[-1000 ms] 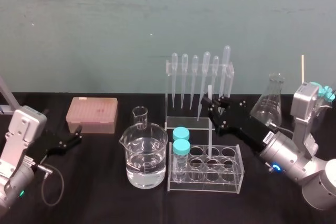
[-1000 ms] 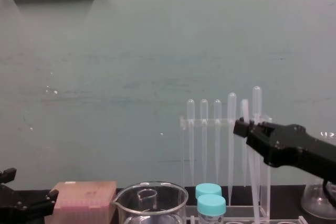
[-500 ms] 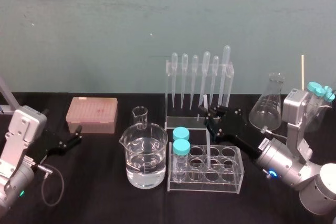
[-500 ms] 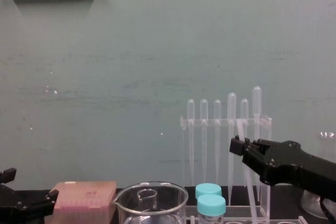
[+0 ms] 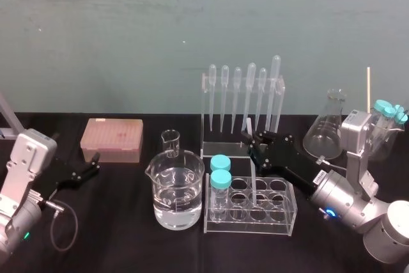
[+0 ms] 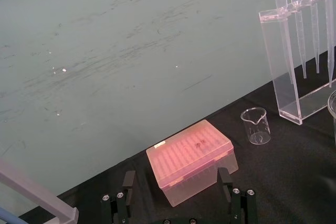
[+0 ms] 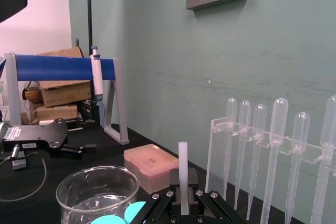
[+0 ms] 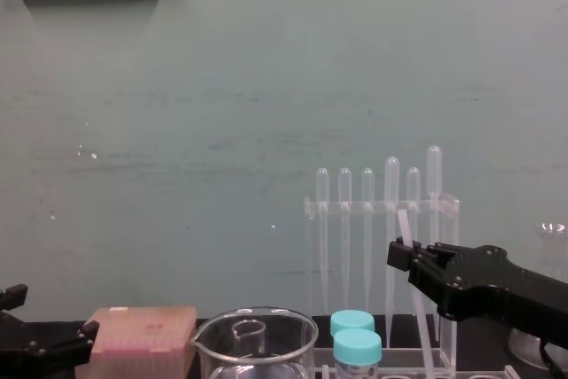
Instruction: Pick up the stirring rod with one hand, then place it down.
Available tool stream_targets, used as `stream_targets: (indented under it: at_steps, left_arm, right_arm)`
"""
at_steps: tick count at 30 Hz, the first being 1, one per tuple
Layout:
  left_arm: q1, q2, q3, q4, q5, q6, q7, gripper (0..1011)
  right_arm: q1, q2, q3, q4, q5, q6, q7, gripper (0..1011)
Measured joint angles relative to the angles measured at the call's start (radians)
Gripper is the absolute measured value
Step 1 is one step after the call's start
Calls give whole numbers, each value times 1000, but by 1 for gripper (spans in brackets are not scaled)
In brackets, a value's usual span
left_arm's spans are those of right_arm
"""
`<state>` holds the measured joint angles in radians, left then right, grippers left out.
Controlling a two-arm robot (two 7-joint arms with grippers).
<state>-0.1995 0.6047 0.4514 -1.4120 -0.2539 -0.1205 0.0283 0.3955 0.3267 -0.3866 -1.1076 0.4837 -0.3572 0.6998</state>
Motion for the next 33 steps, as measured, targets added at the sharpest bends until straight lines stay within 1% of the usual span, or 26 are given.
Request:
stream_targets:
  at_steps: [4, 7, 8, 10, 11, 13, 14, 17, 18, 20, 21, 24, 26, 27, 28, 29, 32, 33]
  left_arm:
    - [0, 0, 0, 0, 0, 0, 0, 1000]
    - [0, 0, 0, 0, 0, 0, 0, 1000]
    - [0, 0, 0, 0, 0, 0, 0, 1000]
    - [0, 0, 0, 0, 0, 0, 0, 1000]
    - [0, 0, 0, 0, 0, 0, 0, 1000]
    - [0, 0, 0, 0, 0, 0, 0, 1000]
    - [0, 0, 0, 0, 0, 0, 0, 1000]
    - [0, 0, 0, 0, 0, 0, 0, 1000]
    - [0, 0, 0, 0, 0, 0, 0, 1000]
    - [0, 0, 0, 0, 0, 0, 0, 1000]
    - [0, 0, 0, 0, 0, 0, 0, 1000]
    - [0, 0, 0, 0, 0, 0, 0, 1000]
    - [0, 0, 0, 0, 0, 0, 0, 1000]
    - [0, 0, 0, 0, 0, 0, 0, 1000]
    - [0, 0, 0, 0, 0, 0, 0, 1000]
    - [0, 0, 0, 0, 0, 0, 0, 1000]
    - [0, 0, 0, 0, 0, 0, 0, 1000]
    - [0, 0, 0, 0, 0, 0, 0, 1000]
  right_arm:
    - [0, 0, 0, -1, 1, 0, 0, 85]
    - [0, 1, 0, -1, 2, 0, 0, 161]
    - [0, 1, 0, -1, 2, 0, 1, 208]
    - [-1, 1, 0, -1, 2, 0, 1, 242]
    - [-1, 1, 0, -1, 2, 0, 1, 301]
    - [-1, 1, 0, -2, 2, 0, 1, 346]
    - [-1, 1, 0, -2, 3, 0, 1, 407]
    - [-1, 1, 0, -2, 3, 1, 1, 468]
    - [-1, 1, 0, -2, 3, 1, 1, 528]
    - [-1, 2, 0, -2, 3, 1, 1, 562]
    - [-1, 2, 0, -2, 3, 1, 1, 629]
    - [-1, 2, 0, -2, 3, 1, 2, 693]
    - [-1, 2, 0, -2, 3, 1, 2, 787]
    - [-1, 2, 2, -7, 3, 8, -3, 787]
    - [-2, 2, 4, -13, 2, 15, -14, 839]
    - [-4, 2, 7, -21, -1, 19, -23, 861]
    - [-15, 6, 22, -50, -28, 26, -85, 958]
    - [-24, 8, 35, -65, -52, 26, -131, 958]
